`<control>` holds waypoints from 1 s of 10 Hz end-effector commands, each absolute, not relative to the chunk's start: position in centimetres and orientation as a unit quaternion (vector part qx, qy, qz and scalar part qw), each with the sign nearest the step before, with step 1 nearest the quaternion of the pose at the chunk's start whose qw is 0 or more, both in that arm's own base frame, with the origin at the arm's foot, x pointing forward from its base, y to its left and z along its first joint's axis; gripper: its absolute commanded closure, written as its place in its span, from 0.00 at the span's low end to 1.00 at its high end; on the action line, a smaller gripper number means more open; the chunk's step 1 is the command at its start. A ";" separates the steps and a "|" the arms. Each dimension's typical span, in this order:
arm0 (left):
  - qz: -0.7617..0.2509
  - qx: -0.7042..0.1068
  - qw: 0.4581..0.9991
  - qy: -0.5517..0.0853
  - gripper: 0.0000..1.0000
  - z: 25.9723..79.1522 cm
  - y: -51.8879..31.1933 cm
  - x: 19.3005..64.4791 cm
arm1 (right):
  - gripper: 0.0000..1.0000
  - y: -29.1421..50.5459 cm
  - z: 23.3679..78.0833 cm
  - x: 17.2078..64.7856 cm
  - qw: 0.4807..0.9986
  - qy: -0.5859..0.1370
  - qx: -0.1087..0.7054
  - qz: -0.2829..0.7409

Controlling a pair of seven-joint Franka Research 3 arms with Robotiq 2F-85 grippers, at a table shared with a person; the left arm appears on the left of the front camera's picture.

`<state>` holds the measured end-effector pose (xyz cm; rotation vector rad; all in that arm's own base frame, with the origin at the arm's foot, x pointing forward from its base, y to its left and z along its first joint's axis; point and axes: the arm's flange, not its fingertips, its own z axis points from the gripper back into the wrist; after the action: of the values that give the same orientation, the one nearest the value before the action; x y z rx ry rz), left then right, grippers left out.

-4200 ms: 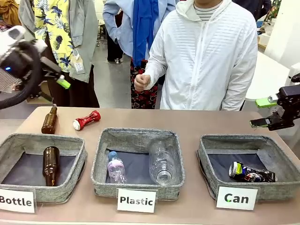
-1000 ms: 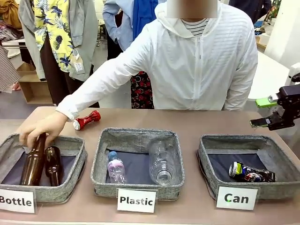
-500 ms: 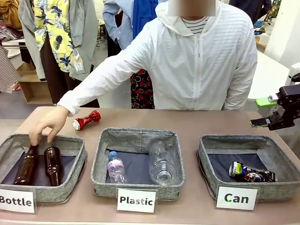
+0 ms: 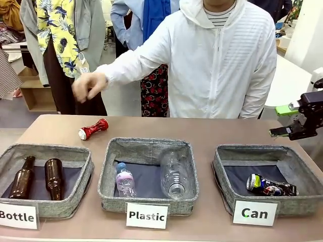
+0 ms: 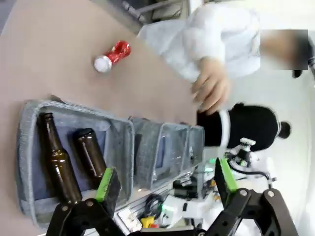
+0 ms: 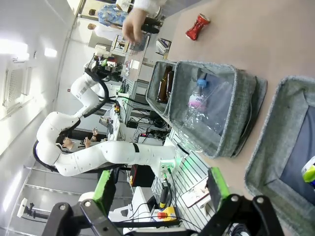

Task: Sort the can waste into the basket.
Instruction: Pick up the can waste from the table and place it in the right Fabric basket.

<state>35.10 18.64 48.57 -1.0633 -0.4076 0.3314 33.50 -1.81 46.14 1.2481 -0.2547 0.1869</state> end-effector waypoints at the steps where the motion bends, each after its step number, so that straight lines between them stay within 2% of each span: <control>1: 0.112 -0.415 0.892 -0.138 0.00 49.7 15.1 40.7 | 0.00 -2.0 46.4 33.4 0.802 -0.114 0.580 0.089; 3: 0.049 -0.286 0.948 -0.132 0.00 50.4 8.1 47.7 | 0.00 -2.0 46.4 33.4 0.802 -0.114 0.580 0.089; 5: -0.020 -0.164 0.977 -0.138 0.00 48.8 1.0 53.2 | 0.00 -2.0 46.4 33.4 0.802 -0.114 0.580 0.089; 6: -0.086 -0.086 0.980 -0.155 0.00 47.1 -3.0 55.7 | 0.00 -2.0 46.4 33.4 0.802 -0.114 0.580 0.089; 9: -0.225 -0.015 0.957 -0.183 0.00 42.3 -9.7 58.6 | 0.00 -2.0 46.4 33.4 0.802 -0.114 0.580 0.089; 10: -0.272 -0.040 0.948 -0.160 0.00 41.2 -10.9 59.0 | 0.00 -2.0 46.4 33.4 0.802 -0.114 0.580 0.089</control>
<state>58.56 -11.55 40.77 -0.0524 -0.3221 -0.4879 33.50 -1.76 46.14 1.2472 -0.2534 0.1879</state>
